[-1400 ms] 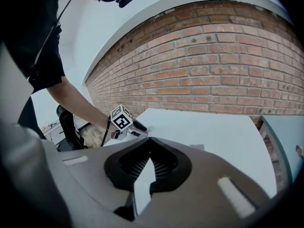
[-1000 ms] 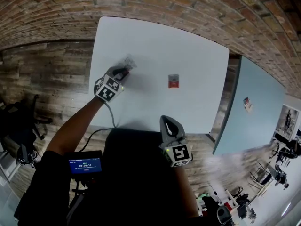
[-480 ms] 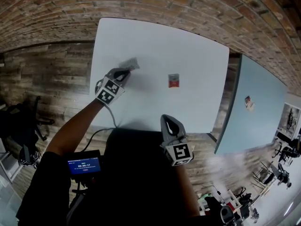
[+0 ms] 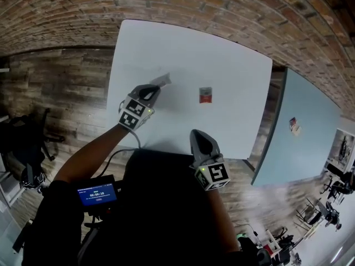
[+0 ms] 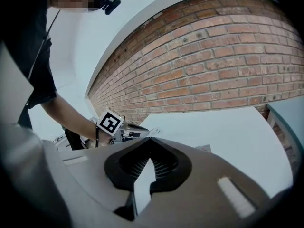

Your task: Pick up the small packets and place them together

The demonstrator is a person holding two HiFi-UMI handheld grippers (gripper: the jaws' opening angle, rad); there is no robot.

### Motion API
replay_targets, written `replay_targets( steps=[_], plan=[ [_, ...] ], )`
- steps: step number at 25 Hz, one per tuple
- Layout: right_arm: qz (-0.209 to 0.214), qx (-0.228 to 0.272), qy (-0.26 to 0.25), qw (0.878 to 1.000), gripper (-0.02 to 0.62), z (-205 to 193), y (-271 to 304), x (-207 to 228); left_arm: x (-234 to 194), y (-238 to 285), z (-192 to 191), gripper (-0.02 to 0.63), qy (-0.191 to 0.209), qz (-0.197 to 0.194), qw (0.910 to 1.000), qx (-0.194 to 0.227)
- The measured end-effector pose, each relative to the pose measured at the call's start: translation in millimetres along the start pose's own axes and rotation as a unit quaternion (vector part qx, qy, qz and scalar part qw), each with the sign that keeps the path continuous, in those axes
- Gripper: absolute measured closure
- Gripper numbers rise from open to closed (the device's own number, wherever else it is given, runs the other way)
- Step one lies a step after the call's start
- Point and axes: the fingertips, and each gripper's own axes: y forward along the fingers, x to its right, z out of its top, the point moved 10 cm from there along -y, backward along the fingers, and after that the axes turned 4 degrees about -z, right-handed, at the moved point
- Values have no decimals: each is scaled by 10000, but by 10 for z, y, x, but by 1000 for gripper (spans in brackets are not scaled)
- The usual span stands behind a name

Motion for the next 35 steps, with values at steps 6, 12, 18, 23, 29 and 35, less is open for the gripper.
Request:
replay_targets(
  steps=[6, 12, 18, 23, 29, 35],
  plan=[
    [445, -5, 428, 9981, 525, 279, 496, 124, 376, -172, 237, 594, 314, 383, 9981, 378],
    [481, -134, 776, 9957, 506, 427, 808, 106, 684, -338, 359, 594, 387, 641, 9947, 704],
    [534, -131, 1185, 9914, 506, 506, 750, 179, 860, -467, 457, 594, 432, 888, 9901, 1001],
    [554, 127, 1605, 9854, 506, 686, 721, 164, 1042, -477, 455, 594, 860, 1120, 9826, 1203],
    [548, 156, 2015, 9778, 503, 722, 751, 174, 1142, -491, 410, 594, 946, 1175, 9807, 1243],
    [755, -59, 2081, 9752, 510, 667, 851, 113, 1233, -541, 378, 593, 1001, 1261, 9784, 1295]
  ],
)
